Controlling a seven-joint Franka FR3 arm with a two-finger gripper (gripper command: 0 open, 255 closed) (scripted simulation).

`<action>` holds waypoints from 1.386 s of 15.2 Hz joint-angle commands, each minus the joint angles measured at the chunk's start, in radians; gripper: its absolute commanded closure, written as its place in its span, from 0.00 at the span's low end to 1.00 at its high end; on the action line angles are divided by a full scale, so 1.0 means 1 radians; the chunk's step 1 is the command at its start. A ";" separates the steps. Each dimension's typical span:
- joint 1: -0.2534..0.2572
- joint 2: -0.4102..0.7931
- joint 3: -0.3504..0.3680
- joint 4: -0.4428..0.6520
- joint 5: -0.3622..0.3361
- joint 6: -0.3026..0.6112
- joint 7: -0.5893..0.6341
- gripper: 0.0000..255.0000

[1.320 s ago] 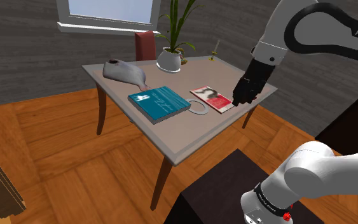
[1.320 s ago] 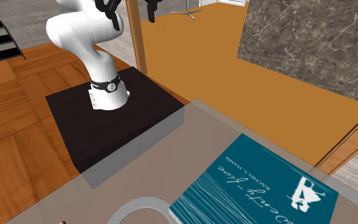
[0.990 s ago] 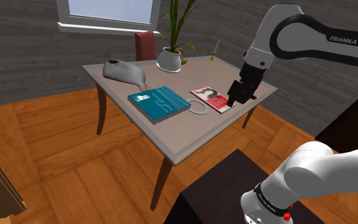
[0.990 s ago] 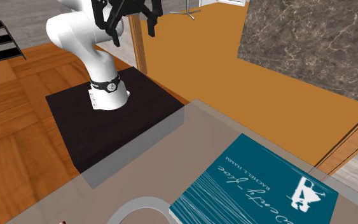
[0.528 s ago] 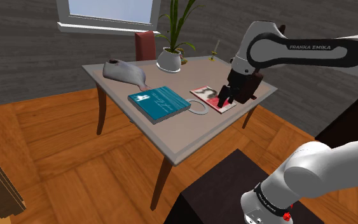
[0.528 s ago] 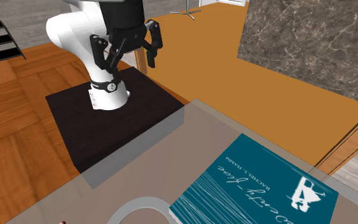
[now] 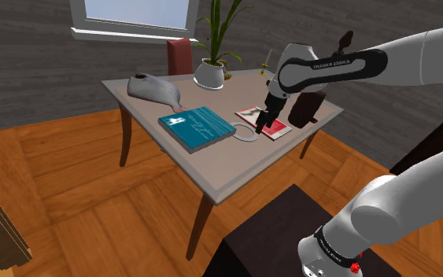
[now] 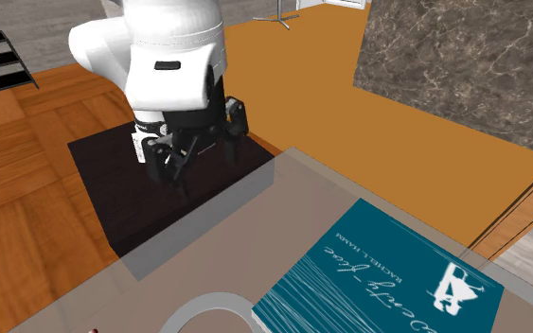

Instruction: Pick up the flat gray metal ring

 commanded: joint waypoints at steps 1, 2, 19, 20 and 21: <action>0.002 0.078 -0.010 0.033 0.003 0.049 -0.042 0.00; 0.002 0.117 -0.015 0.054 0.006 0.069 -0.064 0.00; -0.033 0.608 -0.016 0.371 0.072 0.260 -0.302 0.00; -0.033 0.617 -0.015 0.369 0.074 0.271 -0.304 0.00; -0.034 0.631 -0.014 0.367 0.077 0.288 -0.305 0.00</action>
